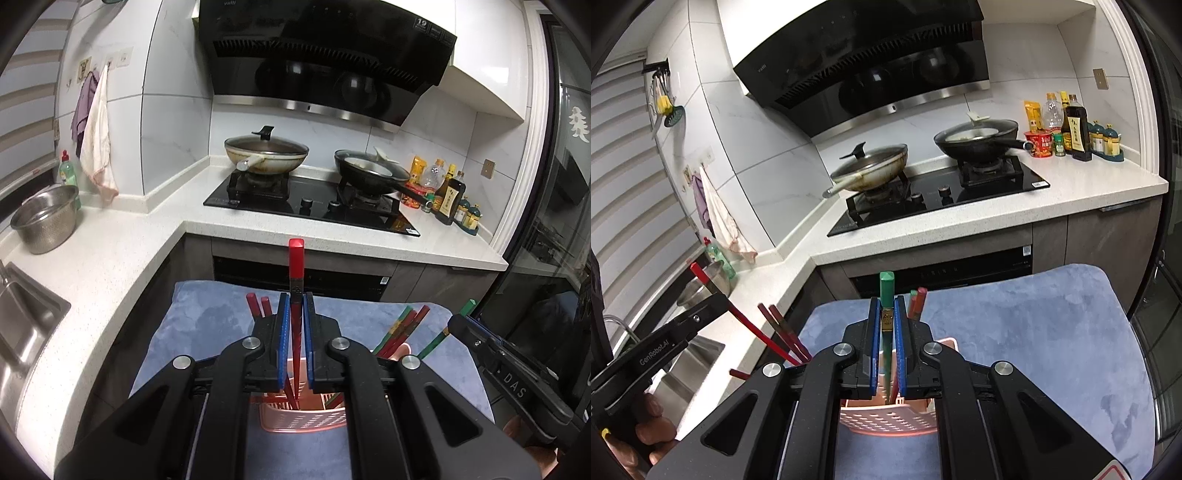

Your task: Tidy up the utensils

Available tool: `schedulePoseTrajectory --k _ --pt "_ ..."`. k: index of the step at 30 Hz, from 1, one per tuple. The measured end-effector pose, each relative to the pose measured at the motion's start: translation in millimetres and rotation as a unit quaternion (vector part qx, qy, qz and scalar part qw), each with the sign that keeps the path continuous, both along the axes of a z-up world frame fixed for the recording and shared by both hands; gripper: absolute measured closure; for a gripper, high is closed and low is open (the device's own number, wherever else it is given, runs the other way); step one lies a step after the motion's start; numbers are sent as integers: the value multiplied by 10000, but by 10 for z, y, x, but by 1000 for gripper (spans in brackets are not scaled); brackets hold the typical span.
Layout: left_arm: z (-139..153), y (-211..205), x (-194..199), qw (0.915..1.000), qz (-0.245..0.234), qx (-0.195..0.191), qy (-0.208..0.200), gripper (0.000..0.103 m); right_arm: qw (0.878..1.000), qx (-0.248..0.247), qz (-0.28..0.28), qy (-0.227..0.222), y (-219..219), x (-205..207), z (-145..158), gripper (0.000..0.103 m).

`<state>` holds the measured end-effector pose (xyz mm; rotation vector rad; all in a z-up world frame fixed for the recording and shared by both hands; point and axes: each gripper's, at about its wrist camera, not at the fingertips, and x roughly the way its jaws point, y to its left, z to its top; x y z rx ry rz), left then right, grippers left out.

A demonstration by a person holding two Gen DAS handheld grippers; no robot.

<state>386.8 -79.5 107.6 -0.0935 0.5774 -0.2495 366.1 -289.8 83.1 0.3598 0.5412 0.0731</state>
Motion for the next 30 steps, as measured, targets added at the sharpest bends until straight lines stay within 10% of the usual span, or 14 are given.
schedulePoseTrajectory --k 6,14,30 --pt "-93 -3 29 9999 30 8 137 96 9998 -87 11 168 48 38 -132 95" --pt "-102 9 -55 9995 238 191 2 59 9997 -156 9 185 69 -30 -135 87" --pt "-157 43 -508 9982 295 517 41 53 9980 -551 74 283 223 -578 -150 73"
